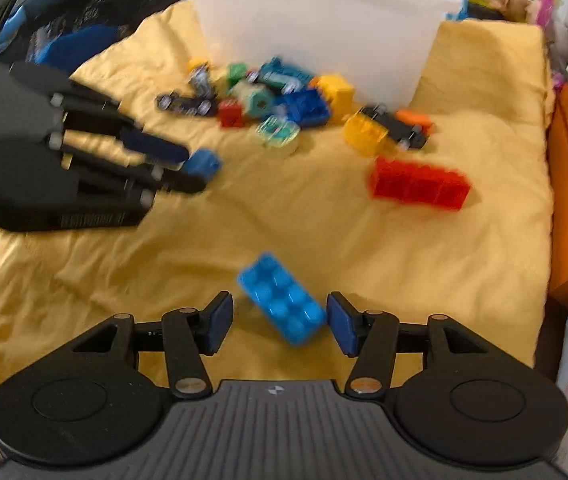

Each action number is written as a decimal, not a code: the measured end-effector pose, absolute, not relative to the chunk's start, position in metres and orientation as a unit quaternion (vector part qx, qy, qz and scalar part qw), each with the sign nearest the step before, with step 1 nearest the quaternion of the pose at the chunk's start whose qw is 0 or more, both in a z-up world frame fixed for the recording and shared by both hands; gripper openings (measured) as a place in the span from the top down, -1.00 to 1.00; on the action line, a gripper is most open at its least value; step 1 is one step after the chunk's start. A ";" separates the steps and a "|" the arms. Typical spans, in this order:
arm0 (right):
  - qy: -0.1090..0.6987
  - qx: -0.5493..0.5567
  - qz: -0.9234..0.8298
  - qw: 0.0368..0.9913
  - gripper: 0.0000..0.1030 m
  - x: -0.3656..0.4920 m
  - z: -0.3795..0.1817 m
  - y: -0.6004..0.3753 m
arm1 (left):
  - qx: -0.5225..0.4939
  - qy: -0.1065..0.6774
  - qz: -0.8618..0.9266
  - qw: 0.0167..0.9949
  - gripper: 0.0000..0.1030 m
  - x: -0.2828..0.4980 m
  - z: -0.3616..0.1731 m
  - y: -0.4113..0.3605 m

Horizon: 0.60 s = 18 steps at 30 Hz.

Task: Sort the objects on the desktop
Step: 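Grasp the small blue brick with the left gripper while the right grasps the long blue brick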

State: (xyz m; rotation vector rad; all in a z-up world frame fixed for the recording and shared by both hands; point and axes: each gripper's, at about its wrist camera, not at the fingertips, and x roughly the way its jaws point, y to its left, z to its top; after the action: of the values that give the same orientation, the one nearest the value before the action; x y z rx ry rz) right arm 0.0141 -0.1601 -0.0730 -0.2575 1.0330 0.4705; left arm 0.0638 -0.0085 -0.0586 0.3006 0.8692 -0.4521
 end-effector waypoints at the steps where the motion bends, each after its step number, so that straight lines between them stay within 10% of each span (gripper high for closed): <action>1: 0.489 -0.121 0.223 0.834 -0.09 0.012 -0.075 -0.159 | 0.127 0.418 -0.214 0.873 0.46 0.064 -0.058 -0.003; 10: 0.474 -0.113 0.212 0.847 -0.09 -0.001 -0.072 -0.167 | 0.056 0.428 -0.162 0.887 0.44 0.070 -0.057 0.043; 16: 0.417 -0.152 0.243 0.863 -0.03 -0.011 -0.066 -0.163 | 0.256 0.360 -0.273 0.854 0.25 0.038 -0.056 -0.004; 18: 0.409 -0.180 0.248 0.859 0.27 -0.013 -0.069 -0.158 | 0.307 0.348 -0.288 0.838 0.25 0.037 -0.063 -0.013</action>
State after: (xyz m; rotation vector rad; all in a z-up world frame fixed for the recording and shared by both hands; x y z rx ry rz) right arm -0.0129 -0.1575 -0.0688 -0.3785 0.8587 0.5207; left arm 0.0366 -0.0133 -0.0631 0.6497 0.7358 -0.6093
